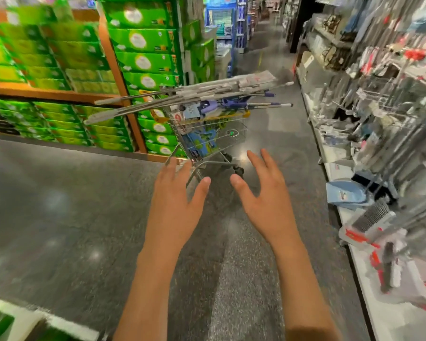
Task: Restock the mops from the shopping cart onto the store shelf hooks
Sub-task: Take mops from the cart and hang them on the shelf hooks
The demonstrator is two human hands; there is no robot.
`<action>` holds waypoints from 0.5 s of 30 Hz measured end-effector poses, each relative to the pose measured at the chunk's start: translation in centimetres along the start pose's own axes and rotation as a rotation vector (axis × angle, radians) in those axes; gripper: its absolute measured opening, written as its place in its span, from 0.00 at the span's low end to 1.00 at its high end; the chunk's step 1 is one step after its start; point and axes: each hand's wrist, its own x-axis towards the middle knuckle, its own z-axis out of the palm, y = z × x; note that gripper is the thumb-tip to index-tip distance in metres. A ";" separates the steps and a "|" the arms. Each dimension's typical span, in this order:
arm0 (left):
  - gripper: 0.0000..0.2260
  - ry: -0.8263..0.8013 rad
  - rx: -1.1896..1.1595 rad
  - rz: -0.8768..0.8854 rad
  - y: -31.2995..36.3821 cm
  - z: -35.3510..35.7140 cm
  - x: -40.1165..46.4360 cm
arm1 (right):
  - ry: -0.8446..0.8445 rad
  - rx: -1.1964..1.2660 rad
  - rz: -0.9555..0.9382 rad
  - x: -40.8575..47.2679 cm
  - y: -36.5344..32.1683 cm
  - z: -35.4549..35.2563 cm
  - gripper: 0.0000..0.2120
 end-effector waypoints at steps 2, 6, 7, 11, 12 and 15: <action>0.32 -0.006 0.000 -0.029 -0.5 1.0 2.6 | -0.034 0.009 0.004 3.3 0.9 0.9 0.36; 0.34 -0.015 0.007 -0.086 -1.2 2.4 7.9 | -0.090 0.004 -0.007 8.7 2.9 2.6 0.38; 0.35 -0.013 0.014 -0.096 -1.3 2.8 9.3 | -0.090 0.002 -0.008 10.1 3.4 3.0 0.38; 0.38 -0.018 0.005 -0.094 -2.1 5.1 15.2 | -0.096 -0.003 0.003 15.6 5.6 4.7 0.39; 0.38 -0.025 0.004 -0.093 -2.4 5.7 16.7 | -0.097 -0.011 0.003 17.0 6.0 5.1 0.40; 0.36 -0.039 -0.003 -0.081 -3.4 7.4 22.1 | -0.078 -0.039 0.007 22.0 7.2 6.5 0.39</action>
